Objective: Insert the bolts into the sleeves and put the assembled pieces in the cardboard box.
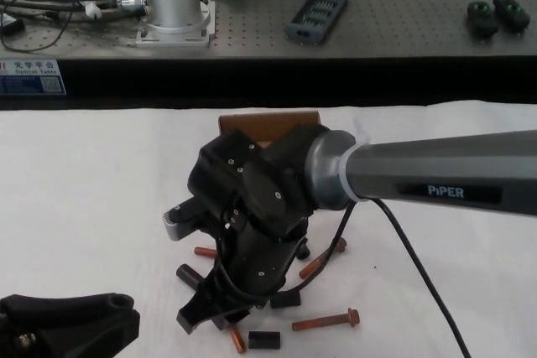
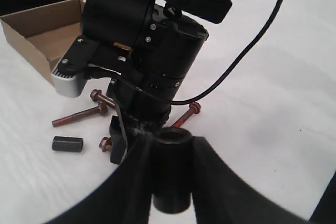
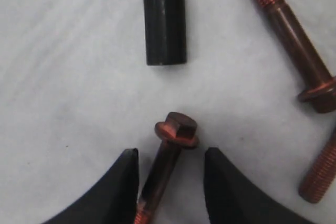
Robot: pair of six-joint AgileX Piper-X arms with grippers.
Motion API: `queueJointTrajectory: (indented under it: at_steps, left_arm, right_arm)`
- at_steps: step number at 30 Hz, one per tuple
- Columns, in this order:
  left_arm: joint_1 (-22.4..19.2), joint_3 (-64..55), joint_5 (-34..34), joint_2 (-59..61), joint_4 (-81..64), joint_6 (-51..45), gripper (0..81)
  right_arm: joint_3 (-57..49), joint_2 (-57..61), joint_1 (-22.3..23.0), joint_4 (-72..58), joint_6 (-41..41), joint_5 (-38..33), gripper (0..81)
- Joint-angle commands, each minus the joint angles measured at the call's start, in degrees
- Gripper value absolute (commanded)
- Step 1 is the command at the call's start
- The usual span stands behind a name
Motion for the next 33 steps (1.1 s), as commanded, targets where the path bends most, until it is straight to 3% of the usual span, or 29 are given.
queueJointTrajectory:
  at_steps: [1,5,12,15,19,25,29,33]
  left_arm:
    - [0.1,-0.1,0.4,-0.6,-0.4,-1.1,0.7]
    - [0.1,-0.1,0.4,-0.6,0.0,-1.1,0.7]
    - [0.1,-0.1,0.4,-0.6,0.0,-1.1,0.7]
    - [0.1,-0.1,0.4,-0.6,0.0,-1.1,0.7]
    - [0.1,-0.1,0.4,-0.6,0.0,-1.1,0.7]
    - [0.1,-0.1,-1.6,-0.6,0.0,-1.1,0.7]
    - [0.1,-0.1,-4.9,-0.6,0.0,-1.1,0.7]
    - [0.1,-0.1,-1.7,-0.3,0.0,2.4,0.7]
  right_arm:
    - [-0.5,0.0,0.1,-1.3,0.0,-0.2,28.8]
    - [-0.5,0.2,0.1,-2.5,0.0,-0.4,24.0]
    - [-0.5,1.9,0.1,-2.2,1.8,-1.5,23.6]
    - [-0.5,2.4,0.1,-1.5,2.6,-1.5,17.0]
    - [-0.5,2.1,0.1,-2.0,2.6,-1.5,1.6]
    - [-0.5,-1.0,0.1,-2.0,2.5,-1.4,3.1]
    - [0.1,-5.2,0.1,-2.9,2.5,2.6,3.1]
    - [2.9,-9.9,0.1,-7.8,2.6,3.1,3.1]
